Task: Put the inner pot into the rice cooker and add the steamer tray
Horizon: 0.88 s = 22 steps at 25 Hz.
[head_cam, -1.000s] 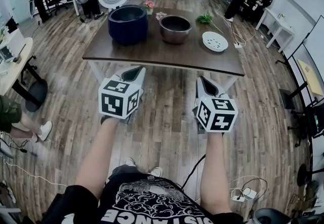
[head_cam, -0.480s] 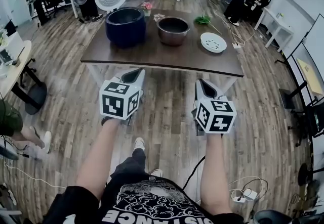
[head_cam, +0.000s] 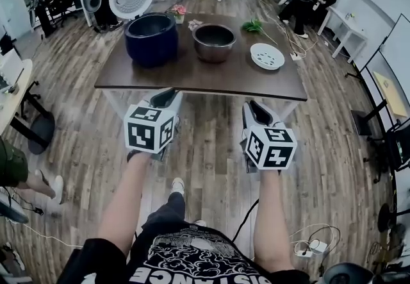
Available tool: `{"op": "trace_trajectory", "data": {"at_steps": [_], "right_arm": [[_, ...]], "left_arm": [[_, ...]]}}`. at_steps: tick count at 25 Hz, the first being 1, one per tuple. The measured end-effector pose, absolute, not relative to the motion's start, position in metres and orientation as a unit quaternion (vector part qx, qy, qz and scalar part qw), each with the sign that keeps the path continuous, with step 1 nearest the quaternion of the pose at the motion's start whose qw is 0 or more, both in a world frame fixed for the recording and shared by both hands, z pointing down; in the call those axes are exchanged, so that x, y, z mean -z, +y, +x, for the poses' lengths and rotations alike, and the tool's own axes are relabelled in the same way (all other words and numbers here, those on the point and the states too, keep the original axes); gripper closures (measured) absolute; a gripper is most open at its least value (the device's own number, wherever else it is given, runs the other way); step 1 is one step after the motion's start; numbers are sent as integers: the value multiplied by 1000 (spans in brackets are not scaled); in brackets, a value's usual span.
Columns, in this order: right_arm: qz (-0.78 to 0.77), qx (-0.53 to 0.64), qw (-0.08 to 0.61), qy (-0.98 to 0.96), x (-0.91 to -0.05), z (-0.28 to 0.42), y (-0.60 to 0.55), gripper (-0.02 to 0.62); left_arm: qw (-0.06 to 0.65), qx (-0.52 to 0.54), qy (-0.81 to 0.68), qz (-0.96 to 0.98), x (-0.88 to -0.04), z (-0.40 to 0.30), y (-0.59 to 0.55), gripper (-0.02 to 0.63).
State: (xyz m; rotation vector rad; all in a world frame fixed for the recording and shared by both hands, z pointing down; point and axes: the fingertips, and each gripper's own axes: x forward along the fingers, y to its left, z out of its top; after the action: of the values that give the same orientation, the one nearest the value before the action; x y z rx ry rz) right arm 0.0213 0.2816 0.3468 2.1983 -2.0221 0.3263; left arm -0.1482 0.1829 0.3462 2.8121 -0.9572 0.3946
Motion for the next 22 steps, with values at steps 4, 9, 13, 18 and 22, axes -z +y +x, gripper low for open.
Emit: {"op": "trace_trajectory", "data": {"at_steps": [4,9,13,18,22], "right_arm": [[729,-111,69,-672,-351,31,257,492],[731,-115,72,-669,-354,44,222,452],[731,-118,66,-668,-354,51,193,410],[734,-123,72,-664,-351,61,157,358],[738,-124,71,-659,-346,68,128,306]], "left_arm": [[79,-132,-315,937,-352,-136,156,516],[83,-131,-313,937,-355,-124,118,491],[84,-128,-312,938,-355,-117,87,462],[87,-128,-300,941,-353,-101,50,399],[95,-133,-288,943,-352,-91,19,350]]}}
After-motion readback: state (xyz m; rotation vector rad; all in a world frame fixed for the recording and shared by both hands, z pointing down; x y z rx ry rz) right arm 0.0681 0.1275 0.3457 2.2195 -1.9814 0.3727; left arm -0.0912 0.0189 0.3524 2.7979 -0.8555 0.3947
